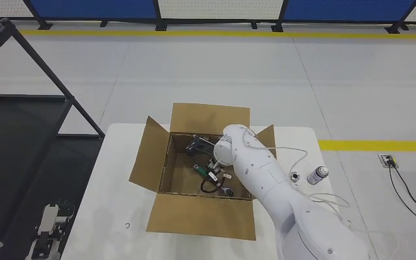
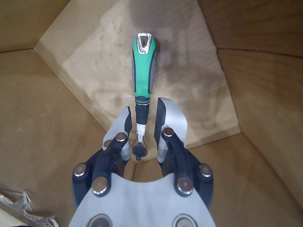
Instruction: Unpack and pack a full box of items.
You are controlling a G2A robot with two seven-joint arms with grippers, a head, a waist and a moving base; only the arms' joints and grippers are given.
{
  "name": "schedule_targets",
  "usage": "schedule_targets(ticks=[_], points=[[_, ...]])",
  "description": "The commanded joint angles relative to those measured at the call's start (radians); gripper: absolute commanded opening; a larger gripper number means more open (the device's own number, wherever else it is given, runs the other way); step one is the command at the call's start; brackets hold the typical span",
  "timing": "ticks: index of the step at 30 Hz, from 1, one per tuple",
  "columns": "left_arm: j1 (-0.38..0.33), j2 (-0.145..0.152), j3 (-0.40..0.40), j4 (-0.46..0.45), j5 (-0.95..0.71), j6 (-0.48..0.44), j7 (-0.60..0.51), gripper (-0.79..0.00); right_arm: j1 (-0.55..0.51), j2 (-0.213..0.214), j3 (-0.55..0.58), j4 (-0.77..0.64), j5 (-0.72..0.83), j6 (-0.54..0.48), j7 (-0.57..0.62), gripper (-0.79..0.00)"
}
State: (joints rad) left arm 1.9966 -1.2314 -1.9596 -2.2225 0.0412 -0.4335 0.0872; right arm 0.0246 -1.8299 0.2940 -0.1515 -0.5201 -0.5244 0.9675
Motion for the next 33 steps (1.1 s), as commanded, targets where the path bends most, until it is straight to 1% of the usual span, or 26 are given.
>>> schedule_targets(ticks=[1,4,9,12,16,25,33], points=[[0.000,0.000,0.000,0.000,0.000,0.000,0.000,0.000,0.005,0.005,0.005,0.004,-0.001,-0.012,-0.011,-0.557],[0.000,0.000,0.000,0.000,0.000,0.000,0.000,0.000,0.011,0.015,0.014,0.010,0.002,-0.064,-0.039,-0.536],[0.000,0.000,0.000,0.000,0.000,0.000,0.000,0.000,0.017,0.037,0.025,0.021,-0.004,-0.172,-0.124,-0.483],[0.000,0.000,0.000,0.000,0.000,0.000,0.000,0.000,0.019,0.049,0.027,0.020,-0.016,-0.214,-0.171,-0.446],[0.000,0.000,0.000,0.000,0.000,0.000,0.000,0.000,0.023,0.063,0.028,-0.001,-0.040,-0.257,-0.224,-0.440],[0.000,0.000,0.000,0.000,0.000,0.000,0.000,0.000,0.032,0.095,0.028,-0.087,-0.107,-0.269,-0.299,-0.443],[0.000,0.000,0.000,0.000,0.000,0.000,0.000,0.000,0.032,0.142,0.046,-0.176,-0.152,-0.299,-0.345,-0.431]])
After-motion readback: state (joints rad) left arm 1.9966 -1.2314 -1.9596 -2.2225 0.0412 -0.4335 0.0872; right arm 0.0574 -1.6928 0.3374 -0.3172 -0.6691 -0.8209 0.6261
